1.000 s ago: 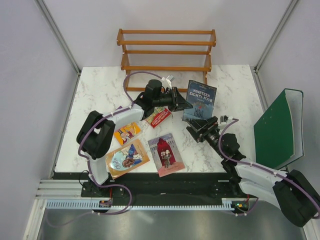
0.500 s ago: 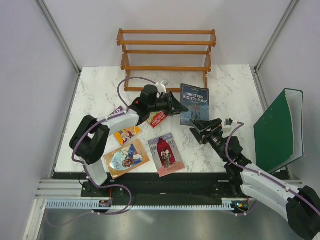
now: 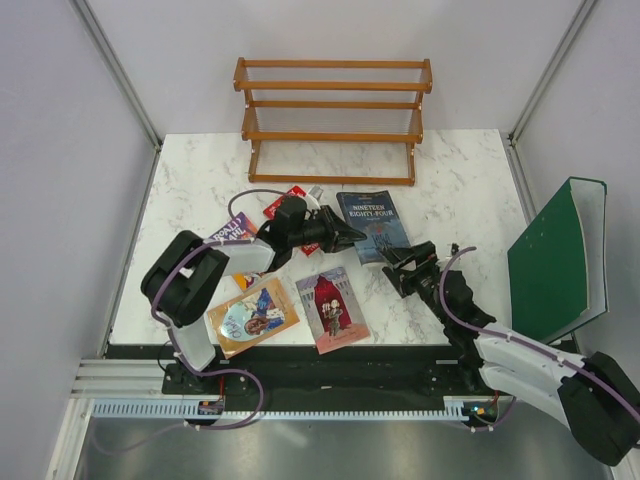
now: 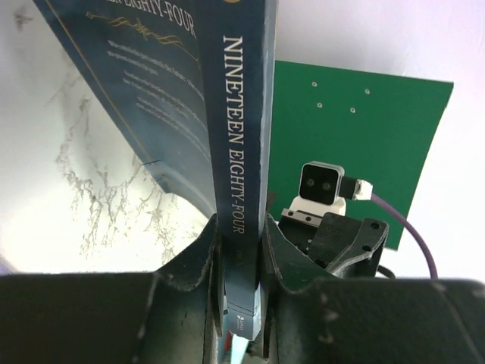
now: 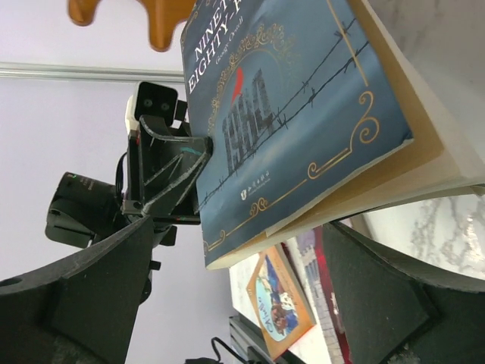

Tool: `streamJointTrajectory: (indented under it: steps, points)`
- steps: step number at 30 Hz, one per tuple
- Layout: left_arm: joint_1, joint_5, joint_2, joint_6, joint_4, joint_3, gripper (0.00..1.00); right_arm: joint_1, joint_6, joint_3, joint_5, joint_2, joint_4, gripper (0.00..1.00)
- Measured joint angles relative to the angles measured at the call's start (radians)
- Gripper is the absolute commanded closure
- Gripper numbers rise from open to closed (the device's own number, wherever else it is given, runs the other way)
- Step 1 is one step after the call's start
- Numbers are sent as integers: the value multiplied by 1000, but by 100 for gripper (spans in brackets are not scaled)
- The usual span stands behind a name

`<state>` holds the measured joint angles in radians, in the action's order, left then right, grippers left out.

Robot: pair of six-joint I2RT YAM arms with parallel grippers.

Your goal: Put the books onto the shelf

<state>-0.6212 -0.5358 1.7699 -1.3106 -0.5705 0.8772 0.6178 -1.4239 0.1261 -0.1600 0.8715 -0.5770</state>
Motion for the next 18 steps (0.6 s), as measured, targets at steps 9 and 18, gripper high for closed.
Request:
streamJointTrajectory:
  steps: [9,18]
  points:
    - [0,-40,39,-29,24,80,98,-5,3,-4,5,36,-17,2]
    - [-9,-104,39,-29,61,185,98,-12,3,-6,-13,-40,-19,2]
